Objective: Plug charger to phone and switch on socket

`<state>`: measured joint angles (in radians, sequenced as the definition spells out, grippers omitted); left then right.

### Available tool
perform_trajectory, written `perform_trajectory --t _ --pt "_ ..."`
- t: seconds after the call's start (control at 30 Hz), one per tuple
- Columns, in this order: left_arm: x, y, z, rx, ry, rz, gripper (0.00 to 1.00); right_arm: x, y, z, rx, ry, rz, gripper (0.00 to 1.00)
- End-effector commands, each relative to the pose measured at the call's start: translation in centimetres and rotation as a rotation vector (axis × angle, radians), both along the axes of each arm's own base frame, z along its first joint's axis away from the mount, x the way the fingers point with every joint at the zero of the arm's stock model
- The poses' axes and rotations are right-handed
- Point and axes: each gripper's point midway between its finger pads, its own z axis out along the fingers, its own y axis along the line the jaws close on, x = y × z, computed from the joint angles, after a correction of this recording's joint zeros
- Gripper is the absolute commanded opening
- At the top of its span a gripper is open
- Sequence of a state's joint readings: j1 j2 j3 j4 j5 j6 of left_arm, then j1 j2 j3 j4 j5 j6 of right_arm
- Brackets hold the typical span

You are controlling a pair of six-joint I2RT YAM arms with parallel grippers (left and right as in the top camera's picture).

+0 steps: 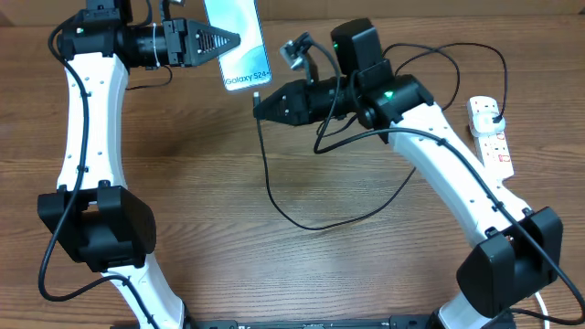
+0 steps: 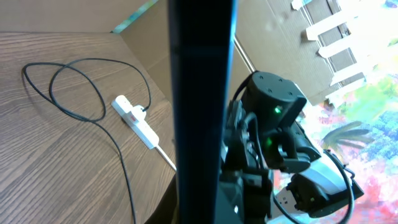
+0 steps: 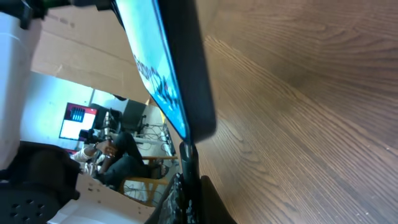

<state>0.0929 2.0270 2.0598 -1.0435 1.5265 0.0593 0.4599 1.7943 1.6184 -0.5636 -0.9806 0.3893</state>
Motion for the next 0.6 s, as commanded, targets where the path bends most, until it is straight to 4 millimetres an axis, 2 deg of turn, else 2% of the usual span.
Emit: perform_trajectory --t 0.0,0.23,0.57 --pt "-0.66 -0.11 1.30 -0.045 -0.023 -0.031 0.04 -0.39 -0.01 1.45 0.047 -0.012 0.036 0.04" --pt "-0.89 -0.80 1.30 -0.048 0.005 -0.046 0.04 -1.00 0.12 1.85 0.071 -0.002 0.070 0.04" --pt "-0.96 -1.03 1.29 -0.049 0.014 -0.052 0.04 -1.22 -0.02 1.37 0.055 0.012 0.070 0.04"
